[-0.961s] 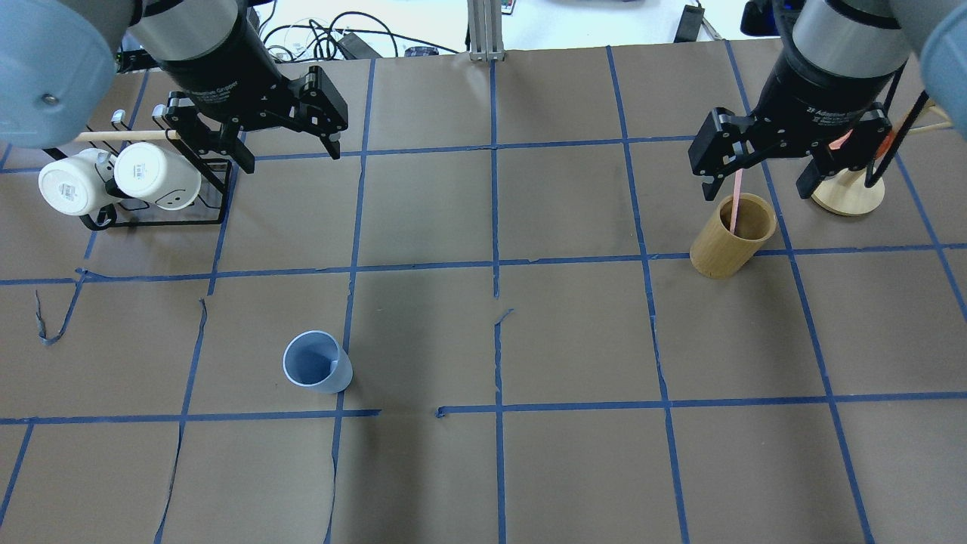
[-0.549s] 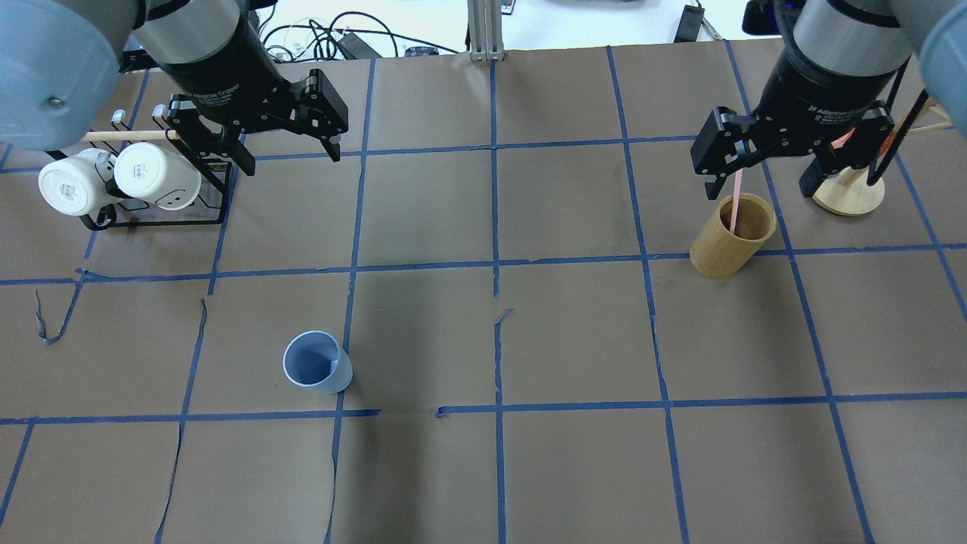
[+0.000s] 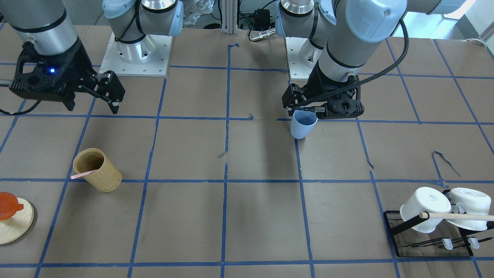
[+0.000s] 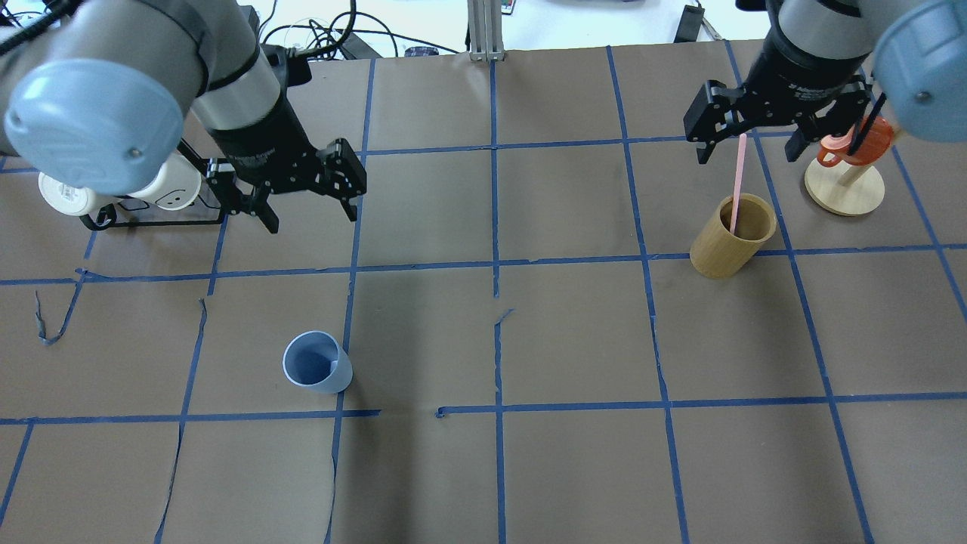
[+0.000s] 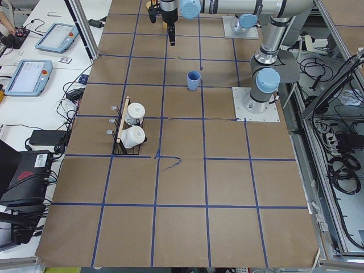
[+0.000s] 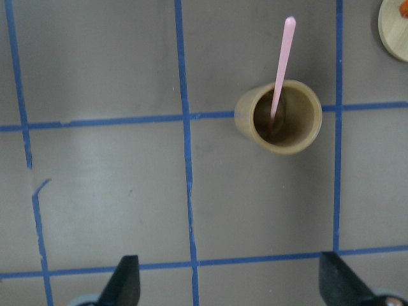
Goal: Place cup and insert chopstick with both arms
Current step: 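Reach the left gripper to the light-blue cup while the right grasps the pink chopstick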
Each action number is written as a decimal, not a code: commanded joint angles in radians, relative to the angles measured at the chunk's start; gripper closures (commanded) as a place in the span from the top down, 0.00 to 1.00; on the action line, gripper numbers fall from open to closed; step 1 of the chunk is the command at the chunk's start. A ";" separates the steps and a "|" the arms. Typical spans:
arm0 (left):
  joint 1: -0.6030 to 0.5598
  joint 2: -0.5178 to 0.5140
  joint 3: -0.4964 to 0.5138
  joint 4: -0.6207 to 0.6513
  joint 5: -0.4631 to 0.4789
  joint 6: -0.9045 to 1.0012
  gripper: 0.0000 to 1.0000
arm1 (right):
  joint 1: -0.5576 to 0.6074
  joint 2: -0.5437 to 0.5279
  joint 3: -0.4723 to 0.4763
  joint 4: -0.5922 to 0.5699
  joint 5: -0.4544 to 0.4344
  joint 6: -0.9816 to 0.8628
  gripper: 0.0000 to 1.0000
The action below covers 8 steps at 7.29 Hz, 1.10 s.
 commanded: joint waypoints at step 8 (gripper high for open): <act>-0.014 -0.012 -0.425 0.283 0.075 -0.011 0.00 | -0.119 0.170 0.130 -0.394 0.016 -0.425 1.00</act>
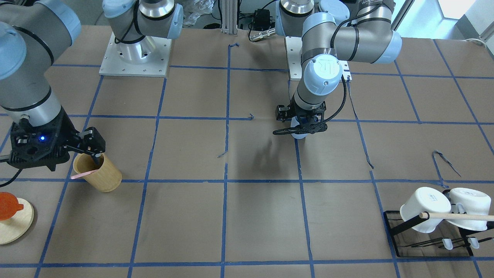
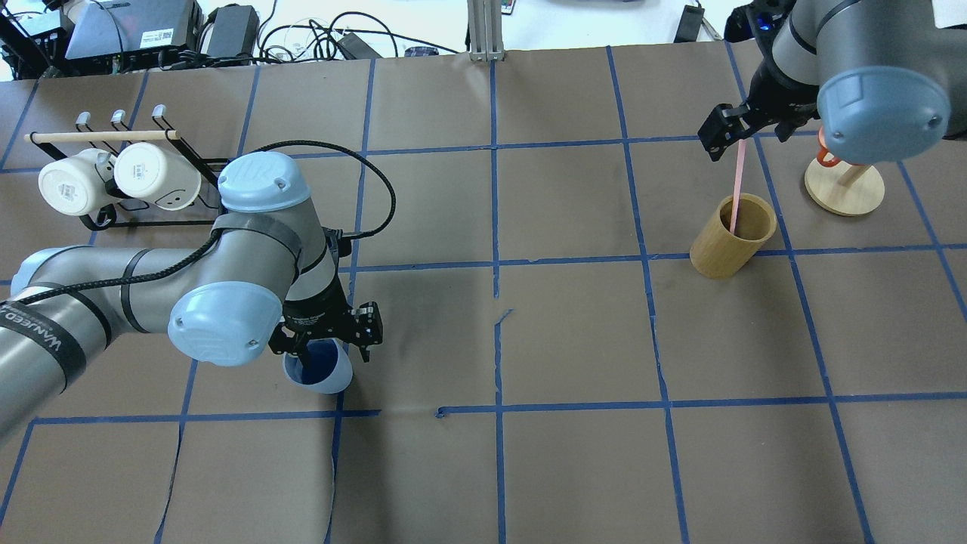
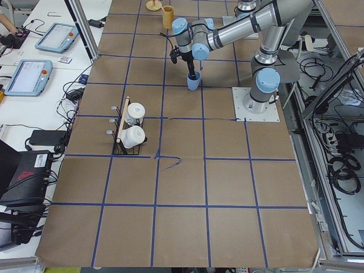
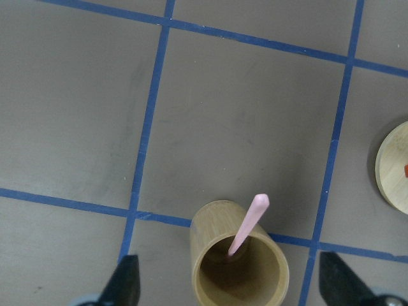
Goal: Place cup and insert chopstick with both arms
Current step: 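Reach the left gripper to the light-blue cup while the right grasps the pink chopstick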
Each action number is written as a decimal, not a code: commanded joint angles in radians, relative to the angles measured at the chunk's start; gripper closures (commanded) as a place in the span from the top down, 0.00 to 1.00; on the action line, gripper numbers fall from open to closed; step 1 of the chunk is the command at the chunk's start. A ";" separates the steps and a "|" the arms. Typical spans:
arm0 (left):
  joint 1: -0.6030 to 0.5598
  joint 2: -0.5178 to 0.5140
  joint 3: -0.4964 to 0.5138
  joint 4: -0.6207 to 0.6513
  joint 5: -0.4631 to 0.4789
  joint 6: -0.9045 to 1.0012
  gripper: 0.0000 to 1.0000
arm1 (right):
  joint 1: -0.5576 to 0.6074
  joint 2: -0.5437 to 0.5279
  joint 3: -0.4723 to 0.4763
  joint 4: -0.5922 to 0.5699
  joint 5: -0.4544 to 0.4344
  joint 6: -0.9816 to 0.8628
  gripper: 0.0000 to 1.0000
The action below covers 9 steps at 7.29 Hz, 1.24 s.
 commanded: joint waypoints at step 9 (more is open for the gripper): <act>-0.182 -0.177 0.321 0.040 -0.271 -0.529 0.00 | -0.021 0.030 0.043 -0.127 0.011 -0.042 0.37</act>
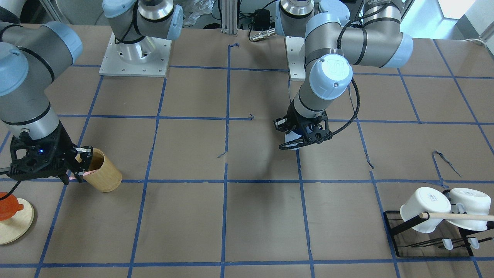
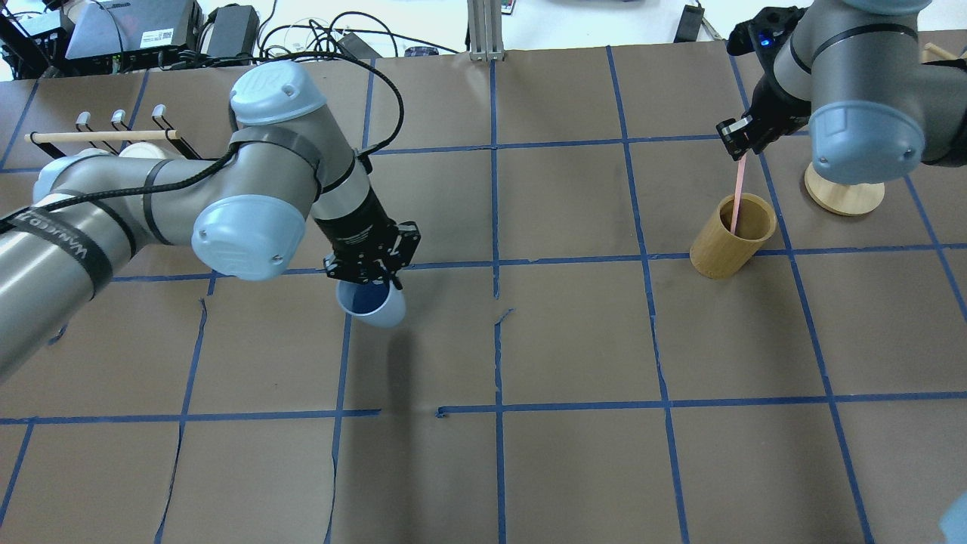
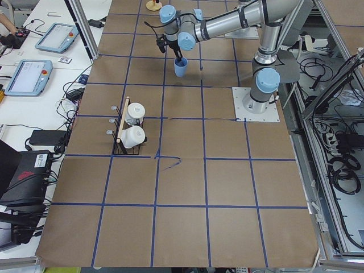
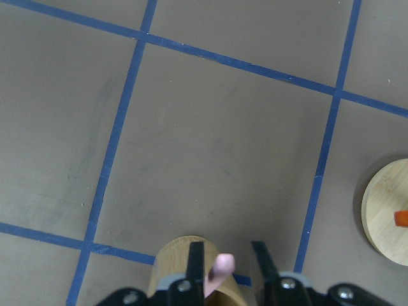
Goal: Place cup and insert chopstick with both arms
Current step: 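Slide the light-blue cup farther from the robot while the right lifts the chopstick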
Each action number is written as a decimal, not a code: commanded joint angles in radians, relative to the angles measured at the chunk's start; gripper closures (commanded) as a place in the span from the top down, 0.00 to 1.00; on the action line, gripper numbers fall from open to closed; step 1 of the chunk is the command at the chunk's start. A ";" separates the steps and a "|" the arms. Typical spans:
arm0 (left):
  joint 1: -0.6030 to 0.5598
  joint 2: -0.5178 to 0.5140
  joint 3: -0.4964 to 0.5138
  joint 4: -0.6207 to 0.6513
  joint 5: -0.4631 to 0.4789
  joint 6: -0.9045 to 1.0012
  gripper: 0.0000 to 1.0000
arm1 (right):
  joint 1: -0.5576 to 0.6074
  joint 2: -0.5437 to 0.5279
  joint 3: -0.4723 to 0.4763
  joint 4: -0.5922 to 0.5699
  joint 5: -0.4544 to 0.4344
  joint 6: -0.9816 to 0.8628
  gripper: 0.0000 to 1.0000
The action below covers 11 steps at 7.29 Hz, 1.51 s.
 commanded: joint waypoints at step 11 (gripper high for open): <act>-0.170 -0.246 0.228 0.383 -0.042 -0.261 1.00 | 0.001 -0.091 -0.019 0.001 0.052 -0.011 0.01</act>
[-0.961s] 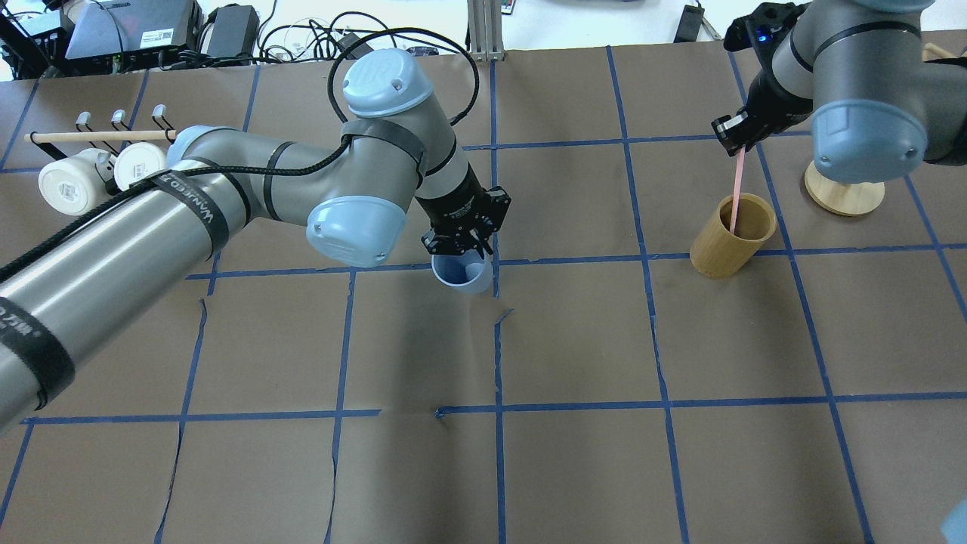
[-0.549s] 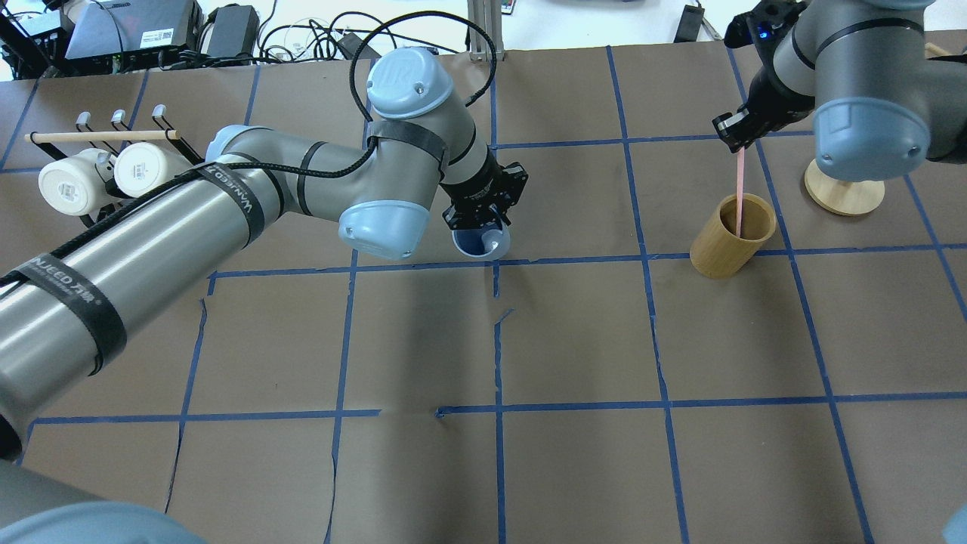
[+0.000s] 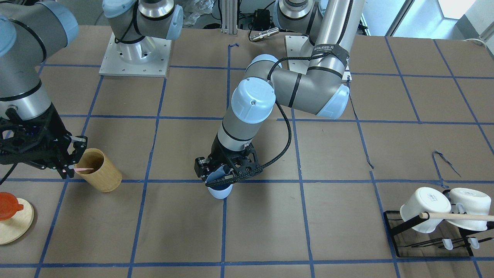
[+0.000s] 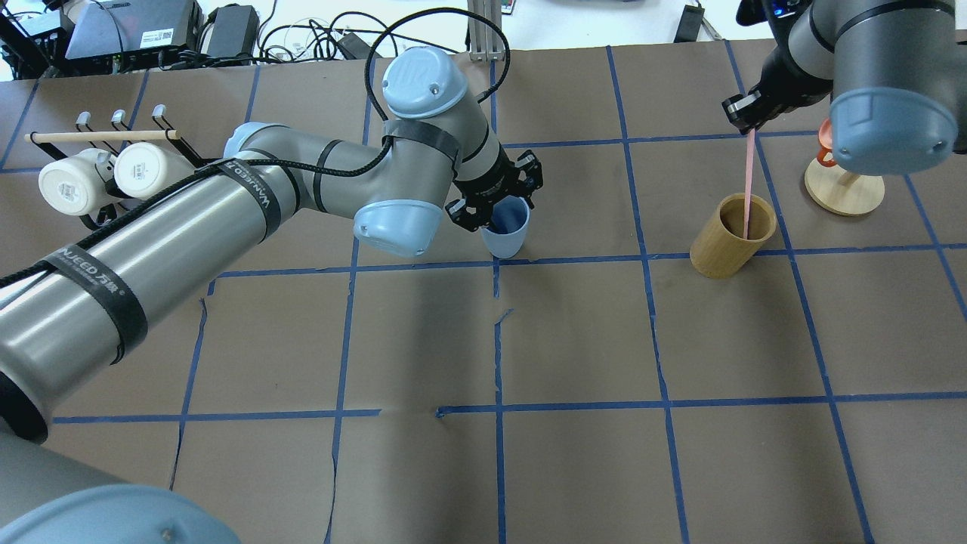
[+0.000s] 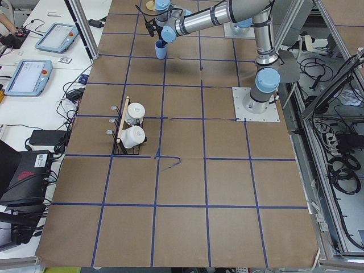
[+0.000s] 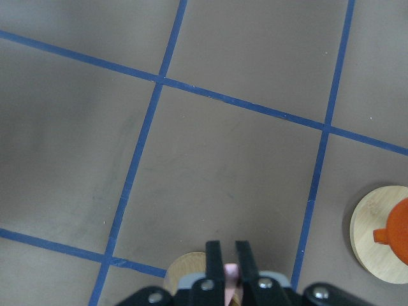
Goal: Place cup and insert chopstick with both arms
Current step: 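Slide the light-blue cup farther from the robot while the right lifts the chopstick, then release the light-blue cup and raise the left gripper back toward its rest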
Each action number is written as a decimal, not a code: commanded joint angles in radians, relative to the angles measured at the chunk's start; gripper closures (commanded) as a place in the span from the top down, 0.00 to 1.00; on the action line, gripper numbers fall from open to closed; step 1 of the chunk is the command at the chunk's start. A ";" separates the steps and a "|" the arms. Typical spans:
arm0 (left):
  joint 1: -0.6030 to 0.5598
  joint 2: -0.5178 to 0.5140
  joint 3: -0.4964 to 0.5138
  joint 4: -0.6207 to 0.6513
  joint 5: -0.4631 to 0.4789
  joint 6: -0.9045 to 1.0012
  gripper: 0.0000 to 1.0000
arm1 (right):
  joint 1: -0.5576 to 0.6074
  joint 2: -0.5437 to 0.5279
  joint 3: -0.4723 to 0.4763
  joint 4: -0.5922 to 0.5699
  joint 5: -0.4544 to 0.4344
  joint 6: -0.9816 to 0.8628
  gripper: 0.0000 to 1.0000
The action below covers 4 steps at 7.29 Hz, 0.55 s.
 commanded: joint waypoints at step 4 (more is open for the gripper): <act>0.043 0.137 0.209 -0.302 0.002 0.262 1.00 | 0.010 -0.068 -0.128 0.096 0.059 0.002 0.00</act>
